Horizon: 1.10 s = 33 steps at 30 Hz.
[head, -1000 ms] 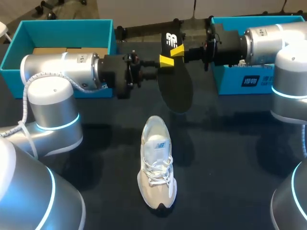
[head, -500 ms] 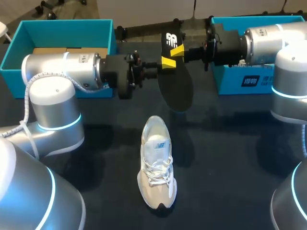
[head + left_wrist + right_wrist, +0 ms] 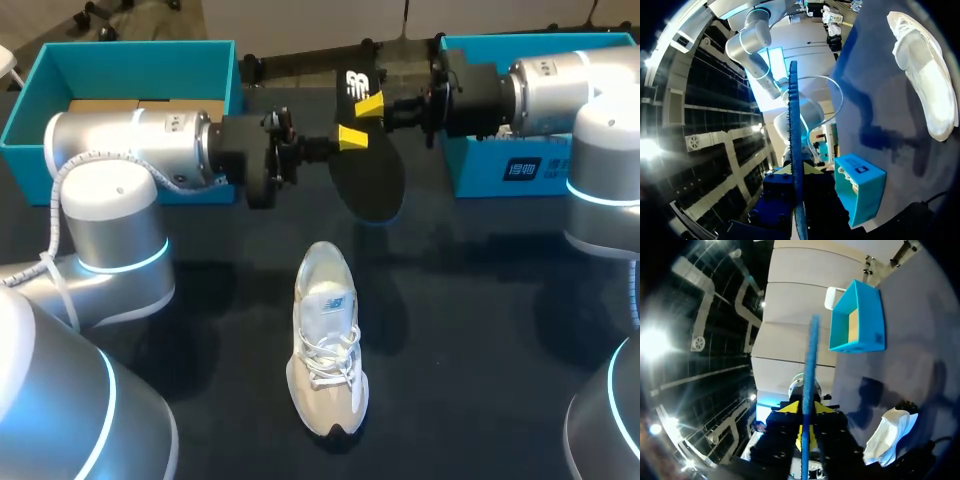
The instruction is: Take the shoe out of the shoebox, open the shoe tongue, remove and reinsert the insole, then place the shoe into the shoebox
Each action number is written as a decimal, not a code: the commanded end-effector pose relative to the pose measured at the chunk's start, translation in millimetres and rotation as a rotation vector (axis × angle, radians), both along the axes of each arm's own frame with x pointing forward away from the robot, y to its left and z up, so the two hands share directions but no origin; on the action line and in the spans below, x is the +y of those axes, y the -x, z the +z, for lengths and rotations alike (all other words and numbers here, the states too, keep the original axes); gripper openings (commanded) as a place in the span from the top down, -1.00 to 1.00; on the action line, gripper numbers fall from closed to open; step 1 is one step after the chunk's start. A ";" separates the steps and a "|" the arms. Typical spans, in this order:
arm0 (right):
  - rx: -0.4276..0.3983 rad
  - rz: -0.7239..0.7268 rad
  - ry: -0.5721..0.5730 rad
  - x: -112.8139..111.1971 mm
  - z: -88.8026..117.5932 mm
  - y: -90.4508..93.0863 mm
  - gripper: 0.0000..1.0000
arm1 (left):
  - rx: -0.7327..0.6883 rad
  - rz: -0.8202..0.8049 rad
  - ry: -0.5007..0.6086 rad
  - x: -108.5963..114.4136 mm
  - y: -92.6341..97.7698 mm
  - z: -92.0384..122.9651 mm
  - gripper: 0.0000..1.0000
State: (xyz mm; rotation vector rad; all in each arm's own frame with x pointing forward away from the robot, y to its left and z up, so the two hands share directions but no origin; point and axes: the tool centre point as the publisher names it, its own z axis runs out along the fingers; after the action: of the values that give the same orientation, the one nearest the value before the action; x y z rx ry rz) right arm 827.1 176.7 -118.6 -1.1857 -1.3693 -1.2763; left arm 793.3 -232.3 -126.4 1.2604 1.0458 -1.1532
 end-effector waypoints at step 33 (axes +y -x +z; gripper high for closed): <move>-0.088 -0.079 -0.082 -32.0 -0.7 48.3 -1.00 | 1.001 0.019 -0.050 95.8 -5.9 -2.7 1.00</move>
State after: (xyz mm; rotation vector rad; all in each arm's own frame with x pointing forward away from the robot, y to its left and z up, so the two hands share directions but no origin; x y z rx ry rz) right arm 779.1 143.9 -118.7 -1.1464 -1.3301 -1.4419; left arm 790.6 -137.7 -128.4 0.9793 1.5448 -1.4309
